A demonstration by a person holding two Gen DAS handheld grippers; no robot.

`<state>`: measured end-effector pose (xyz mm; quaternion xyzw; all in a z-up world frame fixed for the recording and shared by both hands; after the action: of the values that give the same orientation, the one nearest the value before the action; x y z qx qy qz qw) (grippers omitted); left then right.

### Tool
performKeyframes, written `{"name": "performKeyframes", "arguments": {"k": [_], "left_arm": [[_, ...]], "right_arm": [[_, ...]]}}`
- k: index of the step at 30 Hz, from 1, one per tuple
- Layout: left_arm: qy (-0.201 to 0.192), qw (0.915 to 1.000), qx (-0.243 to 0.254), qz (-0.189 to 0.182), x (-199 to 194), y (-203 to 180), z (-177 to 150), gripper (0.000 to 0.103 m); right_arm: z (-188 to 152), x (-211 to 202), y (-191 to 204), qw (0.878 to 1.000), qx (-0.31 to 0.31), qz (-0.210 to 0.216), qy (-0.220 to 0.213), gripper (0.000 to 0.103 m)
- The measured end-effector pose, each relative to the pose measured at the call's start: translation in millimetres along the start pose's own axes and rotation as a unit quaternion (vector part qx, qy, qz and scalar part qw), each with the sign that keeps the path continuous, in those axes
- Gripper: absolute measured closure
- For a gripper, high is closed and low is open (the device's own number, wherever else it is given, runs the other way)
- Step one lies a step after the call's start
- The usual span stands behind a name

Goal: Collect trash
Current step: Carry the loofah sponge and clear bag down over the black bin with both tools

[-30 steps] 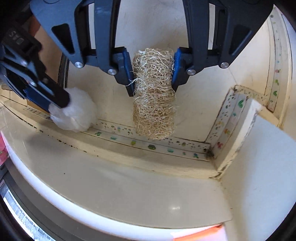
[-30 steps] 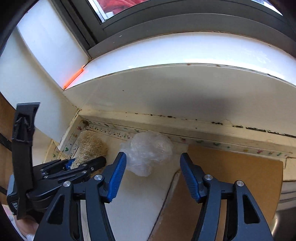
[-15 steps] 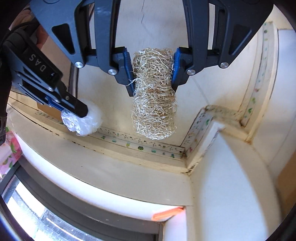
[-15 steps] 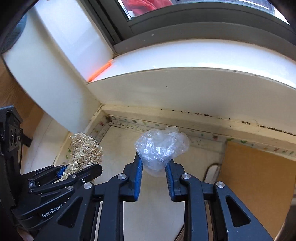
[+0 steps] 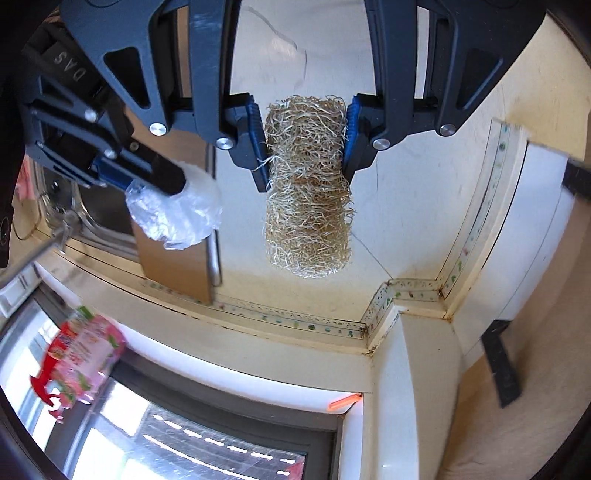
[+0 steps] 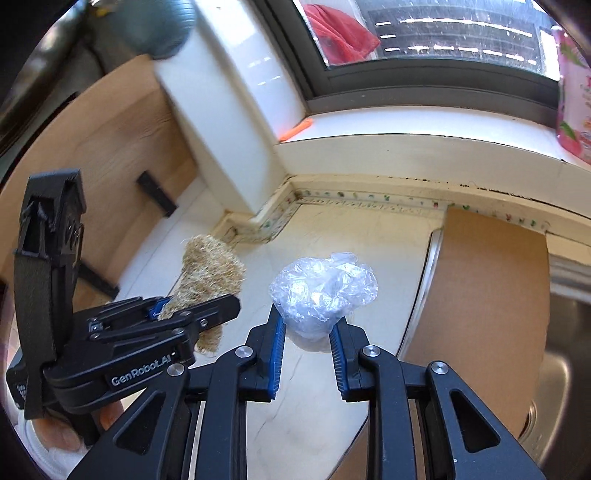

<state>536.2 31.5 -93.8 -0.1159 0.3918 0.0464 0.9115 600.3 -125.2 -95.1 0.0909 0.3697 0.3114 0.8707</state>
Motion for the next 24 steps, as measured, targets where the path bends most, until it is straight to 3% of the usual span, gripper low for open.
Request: {"name": "performKeyframes", "arguments": {"k": [9,15,24], "left_arm": [[-0.041,0.9986,0.022,-0.025,-132,12,-76,0.072],[-0.054,0.9976,0.027,-0.035,-207,35,-143,0.072],[-0.013,0.9984,0.039,-0.038,-256,62,-258,0.072]], "right_arm": [[-79,-128,99,0.999,-0.015,-0.019,-0.049,0.081],[-155,-193,161,0.997,-0.021,-0.042,-0.055,0.081],[-273,-238,211,0.997,-0.005,-0.079,-0.018,0.081]]}}
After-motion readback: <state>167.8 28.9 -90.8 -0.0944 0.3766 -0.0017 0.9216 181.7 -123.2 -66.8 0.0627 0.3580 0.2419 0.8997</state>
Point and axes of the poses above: each gripper's, at about its wrist camera, not at the fingertips, and x roughly the way its jaws point, y to its left, z to its top, the point moved 4 cm from there along x, roughly the way its jaws point, and after that the axes turned 14 degrees about -y, right-handed, at the moved point
